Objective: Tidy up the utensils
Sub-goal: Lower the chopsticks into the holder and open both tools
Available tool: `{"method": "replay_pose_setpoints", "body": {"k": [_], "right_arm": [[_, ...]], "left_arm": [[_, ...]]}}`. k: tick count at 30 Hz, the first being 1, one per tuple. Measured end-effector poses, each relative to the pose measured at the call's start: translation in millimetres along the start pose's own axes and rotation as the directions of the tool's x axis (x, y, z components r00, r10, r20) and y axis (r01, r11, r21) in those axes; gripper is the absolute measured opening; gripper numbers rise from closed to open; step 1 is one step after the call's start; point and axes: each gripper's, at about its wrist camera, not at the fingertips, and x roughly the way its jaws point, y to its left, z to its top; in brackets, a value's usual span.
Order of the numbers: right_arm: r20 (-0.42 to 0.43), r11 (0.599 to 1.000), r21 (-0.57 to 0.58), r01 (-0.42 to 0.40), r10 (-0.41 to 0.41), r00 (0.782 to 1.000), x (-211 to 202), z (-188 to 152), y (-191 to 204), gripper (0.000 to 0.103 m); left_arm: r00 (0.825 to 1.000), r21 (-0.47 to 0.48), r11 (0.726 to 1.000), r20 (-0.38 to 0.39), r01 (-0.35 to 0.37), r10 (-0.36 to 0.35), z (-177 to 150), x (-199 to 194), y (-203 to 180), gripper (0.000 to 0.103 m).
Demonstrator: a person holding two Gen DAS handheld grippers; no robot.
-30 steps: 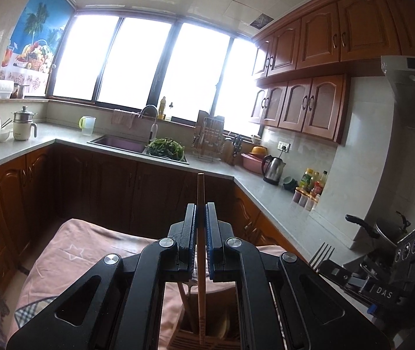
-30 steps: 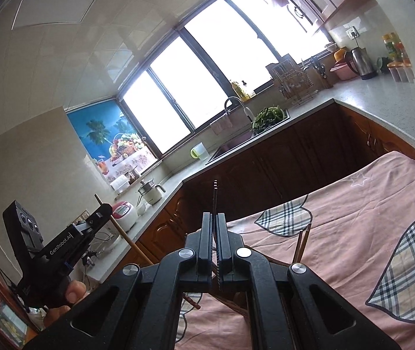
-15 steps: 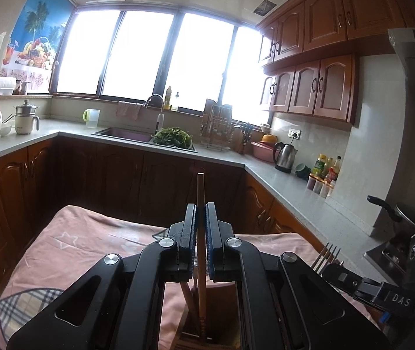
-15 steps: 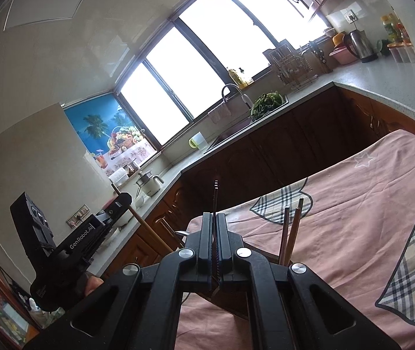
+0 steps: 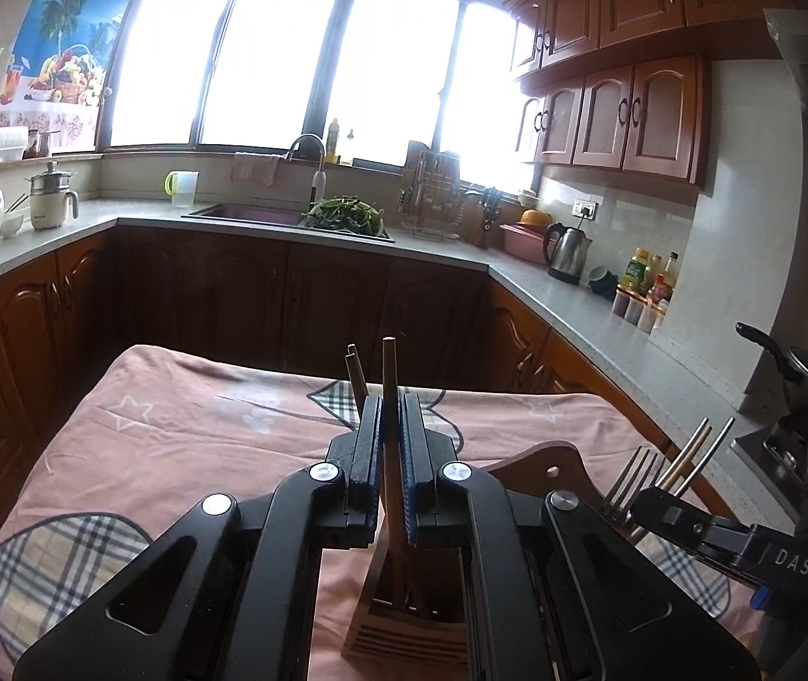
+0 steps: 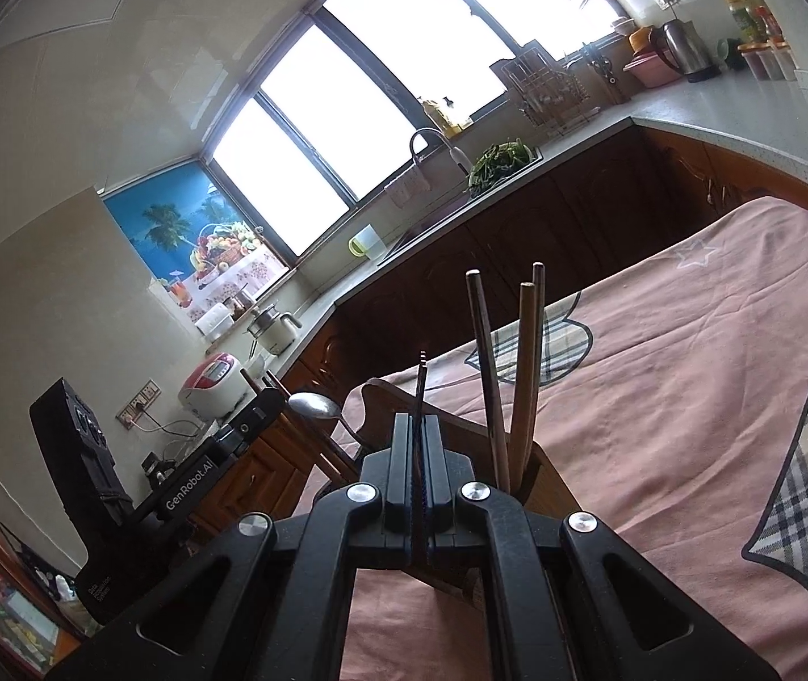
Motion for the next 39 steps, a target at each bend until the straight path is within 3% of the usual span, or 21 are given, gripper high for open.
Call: {"method": "replay_pose_setpoints", "body": {"k": [30, 39], "right_arm": [[-0.02, 1.0, 0.027, 0.014, -0.013, 1.0, 4, 1, -11, 0.003], [-0.013, 1.0, 0.03, -0.007, 0.007, 1.0, 1, 3, -8, 0.008]], "left_arm": [[0.999, -0.035, 0.999, -0.044, 0.019, -0.021, -5, 9, 14, 0.008], [0.998, -0.055, 0.998, -0.05, 0.029, -0.032, -2, 4, 17, 0.008]]}}
